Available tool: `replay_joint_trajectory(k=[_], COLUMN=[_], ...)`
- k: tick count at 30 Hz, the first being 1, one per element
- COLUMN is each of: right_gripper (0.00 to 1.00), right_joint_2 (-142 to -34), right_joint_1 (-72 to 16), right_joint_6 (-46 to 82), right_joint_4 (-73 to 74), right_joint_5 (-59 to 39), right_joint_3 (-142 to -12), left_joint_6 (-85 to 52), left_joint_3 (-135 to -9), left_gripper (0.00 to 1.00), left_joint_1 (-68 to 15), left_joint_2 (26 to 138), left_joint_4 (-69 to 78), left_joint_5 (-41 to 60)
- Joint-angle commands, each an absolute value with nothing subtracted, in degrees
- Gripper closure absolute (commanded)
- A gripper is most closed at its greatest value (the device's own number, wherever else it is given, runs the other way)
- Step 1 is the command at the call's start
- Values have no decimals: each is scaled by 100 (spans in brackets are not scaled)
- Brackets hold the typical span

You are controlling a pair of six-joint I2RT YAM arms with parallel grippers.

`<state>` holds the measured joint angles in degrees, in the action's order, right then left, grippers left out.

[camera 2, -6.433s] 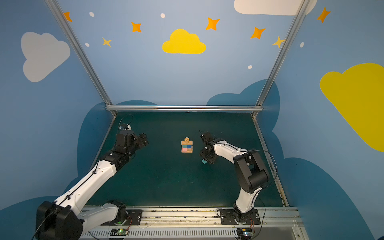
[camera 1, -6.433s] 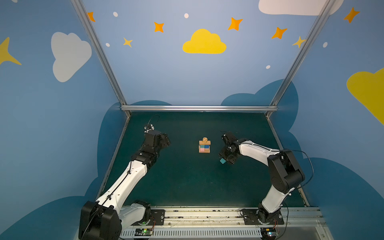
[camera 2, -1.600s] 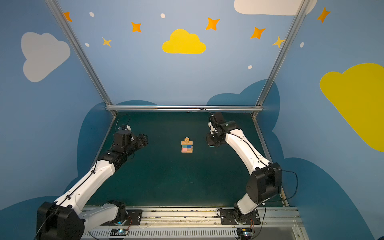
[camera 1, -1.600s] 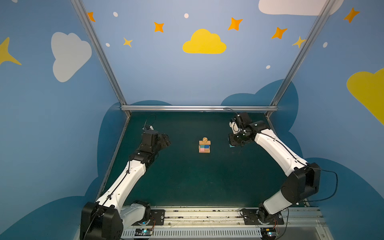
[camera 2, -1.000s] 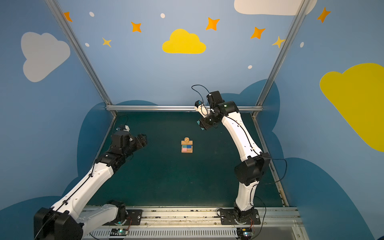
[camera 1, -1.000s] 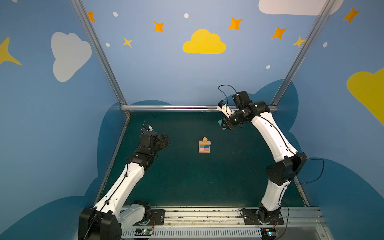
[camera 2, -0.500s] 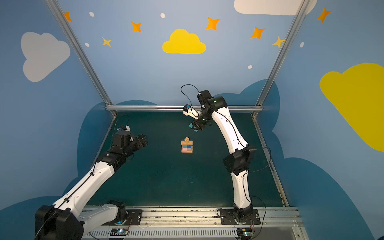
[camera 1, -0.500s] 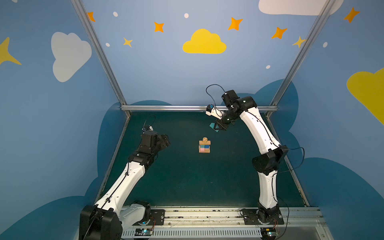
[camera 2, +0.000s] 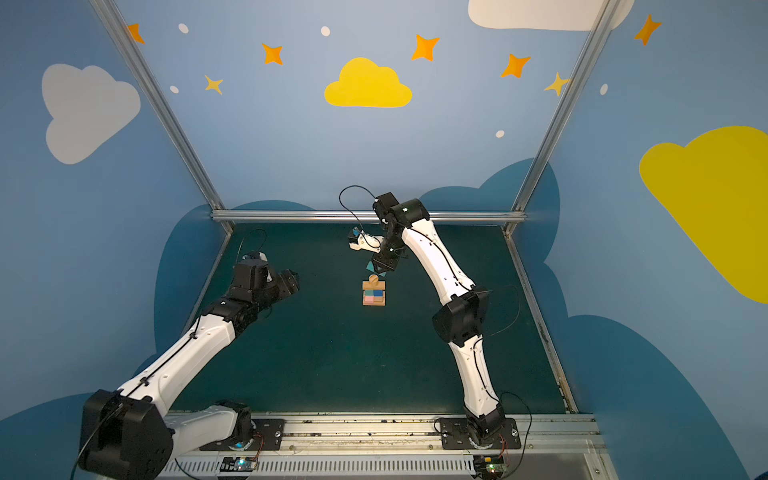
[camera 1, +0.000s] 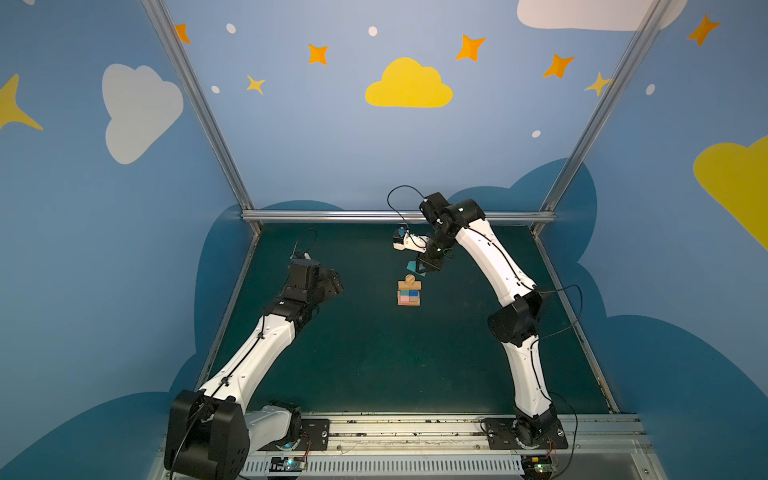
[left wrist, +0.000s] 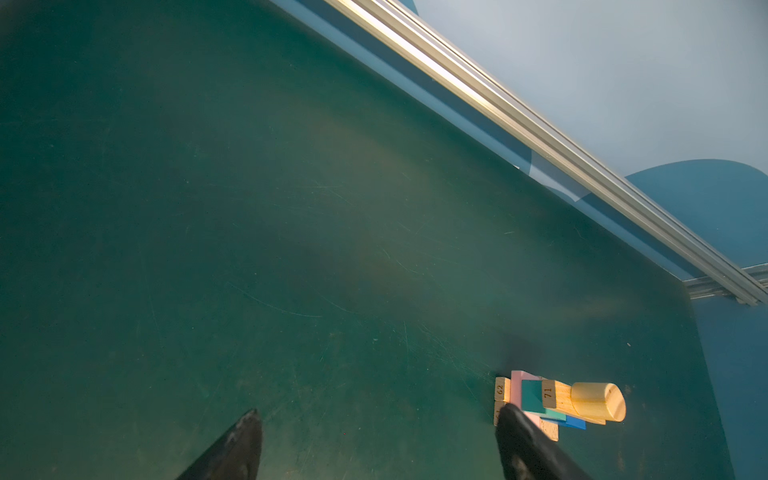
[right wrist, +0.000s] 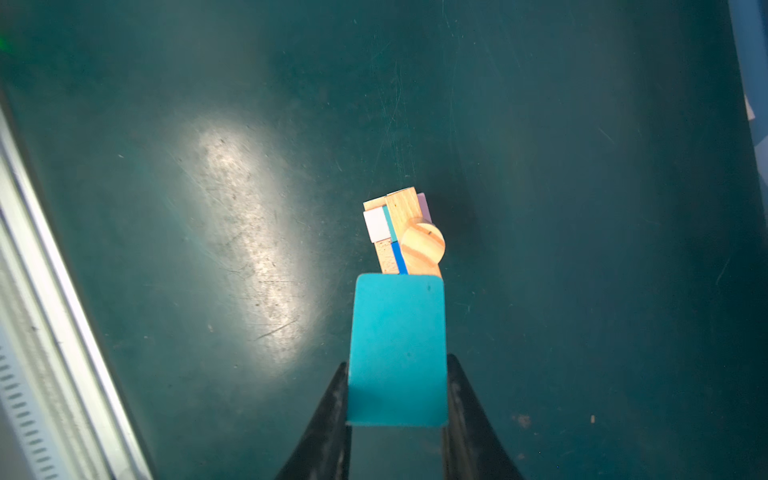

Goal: Build the wood block tower
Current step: 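Lower the teal block onto the wooden cylinder atop the tower with the right gripper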

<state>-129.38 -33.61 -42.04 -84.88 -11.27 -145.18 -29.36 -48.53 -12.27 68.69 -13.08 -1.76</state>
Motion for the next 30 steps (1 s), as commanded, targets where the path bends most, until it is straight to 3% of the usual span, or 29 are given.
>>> replay_joint_trajectory(k=[1,30], right_gripper=[100,100], right_joint_2=[-13093,-13687], right_joint_1=[-3427,-3665], right_joint_6=[-4460,-5372], right_joint_4=[-8673,-8490], right_joint_5=[-855,-396], right_joint_3=[-14772,-15012], left_joint_6=[-2872,-2803], left_joint_3=[-5023,-5229], left_gripper=[12,13], left_joint_1=[-1204,-1200], left_joint_2=[6873,7255], left_joint_4=[-1362,-1351], left_joint_5=[-136,80])
